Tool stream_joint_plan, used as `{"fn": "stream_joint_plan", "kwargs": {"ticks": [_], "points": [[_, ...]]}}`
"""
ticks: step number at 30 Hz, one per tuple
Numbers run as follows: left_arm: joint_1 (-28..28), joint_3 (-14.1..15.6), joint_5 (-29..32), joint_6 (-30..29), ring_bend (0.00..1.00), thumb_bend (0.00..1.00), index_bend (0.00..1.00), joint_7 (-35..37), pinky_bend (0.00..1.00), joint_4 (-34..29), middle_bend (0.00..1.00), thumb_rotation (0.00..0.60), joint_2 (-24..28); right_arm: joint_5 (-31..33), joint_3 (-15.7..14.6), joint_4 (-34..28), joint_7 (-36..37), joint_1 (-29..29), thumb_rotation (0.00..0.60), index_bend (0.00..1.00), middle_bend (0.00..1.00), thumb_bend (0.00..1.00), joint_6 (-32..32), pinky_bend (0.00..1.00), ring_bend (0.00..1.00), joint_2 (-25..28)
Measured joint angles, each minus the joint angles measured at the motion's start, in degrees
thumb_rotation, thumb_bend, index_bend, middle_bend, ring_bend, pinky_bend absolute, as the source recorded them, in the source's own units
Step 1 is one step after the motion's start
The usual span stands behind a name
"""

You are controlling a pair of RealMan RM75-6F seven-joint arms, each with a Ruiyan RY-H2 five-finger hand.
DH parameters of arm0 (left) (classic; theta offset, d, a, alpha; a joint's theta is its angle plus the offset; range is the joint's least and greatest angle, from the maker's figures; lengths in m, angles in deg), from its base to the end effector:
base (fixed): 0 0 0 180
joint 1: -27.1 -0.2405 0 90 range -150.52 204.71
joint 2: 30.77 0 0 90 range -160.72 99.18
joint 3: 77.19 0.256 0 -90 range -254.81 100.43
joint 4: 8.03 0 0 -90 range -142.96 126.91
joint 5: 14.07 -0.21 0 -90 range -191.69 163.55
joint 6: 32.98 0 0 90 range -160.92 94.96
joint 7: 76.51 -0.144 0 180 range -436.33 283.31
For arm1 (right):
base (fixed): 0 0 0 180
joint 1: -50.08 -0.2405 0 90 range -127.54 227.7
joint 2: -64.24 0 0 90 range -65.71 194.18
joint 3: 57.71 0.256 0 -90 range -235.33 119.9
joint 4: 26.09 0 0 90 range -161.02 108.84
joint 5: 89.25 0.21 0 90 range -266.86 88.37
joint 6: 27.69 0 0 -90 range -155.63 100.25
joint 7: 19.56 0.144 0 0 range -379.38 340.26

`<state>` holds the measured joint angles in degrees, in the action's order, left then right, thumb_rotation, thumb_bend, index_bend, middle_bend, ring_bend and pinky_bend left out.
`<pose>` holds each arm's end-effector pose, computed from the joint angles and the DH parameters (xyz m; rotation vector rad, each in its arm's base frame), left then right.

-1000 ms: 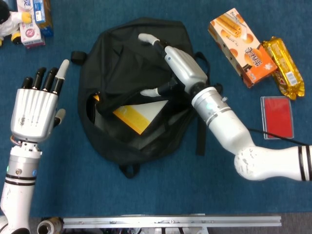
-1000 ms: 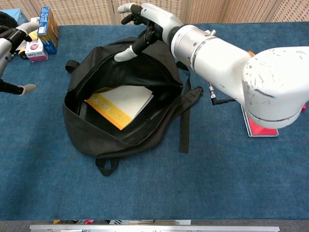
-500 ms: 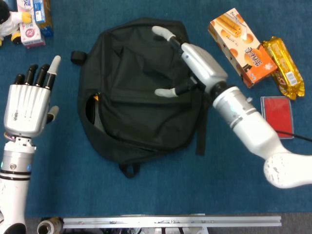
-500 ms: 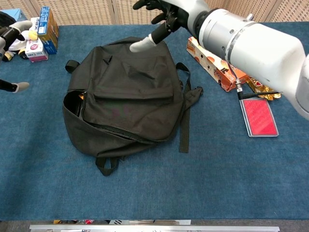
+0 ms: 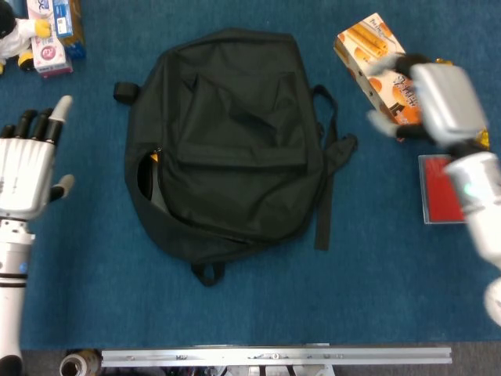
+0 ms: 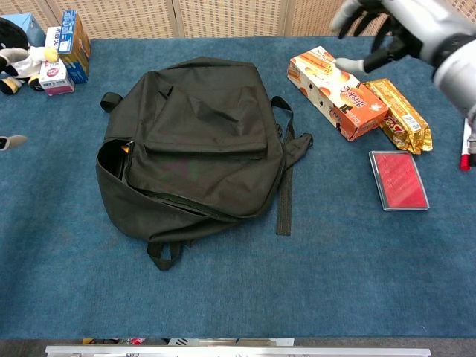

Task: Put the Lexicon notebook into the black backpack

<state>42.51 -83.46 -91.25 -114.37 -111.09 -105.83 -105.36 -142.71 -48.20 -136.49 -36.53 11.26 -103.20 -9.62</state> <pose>-0.2500 0.2385 0.0992 -1.5043 -0.6379 -0.7125 -0.1409 -0.3102 0.0814 1.4909 -1.1381 1.1141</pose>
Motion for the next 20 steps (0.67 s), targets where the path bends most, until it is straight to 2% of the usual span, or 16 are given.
{"fn": "stream_joint_plan", "kwargs": {"ticks": [6, 9, 15, 20], "points": [[-1.43, 0.14, 0.84, -0.88, 0.22, 0.11, 0.15, 3.2, 0.41, 1.22, 0.25, 0.6, 1.7, -7.84, -6.2, 3.52, 4.41, 9.58, 0.6, 0.43, 0.44, 0.23, -5.0, 0.49, 0.35, 4.69], [-2.52, 0.46, 0.75, -1.89, 0.22, 0.11, 0.15, 4.71, 0.41, 2.36, 0.26, 0.6, 2.45, -9.65, -7.93, 5.61, 7.67, 13.56, 0.6, 0.43, 0.44, 0.23, -6.86, 0.49, 0.35, 6.27], [-4.21, 0.91, 0.28, -3.74, 0.23, 0.11, 0.15, 7.56, 0.41, 3.22, 0.26, 0.6, 3.44, -12.16, -9.76, 9.71, 12.11, 19.49, 0.6, 0.43, 0.44, 0.23, -8.96, 0.49, 0.35, 8.08], [-5.52, 1.91, -0.68, -4.61, 0.23, 0.11, 0.15, 9.01, 0.41, 3.4, 0.26, 0.6, 4.15, -14.09, -9.68, 10.04, 12.77, 21.69, 0.6, 0.43, 0.44, 0.23, -9.62, 0.49, 0.35, 8.86]]}}
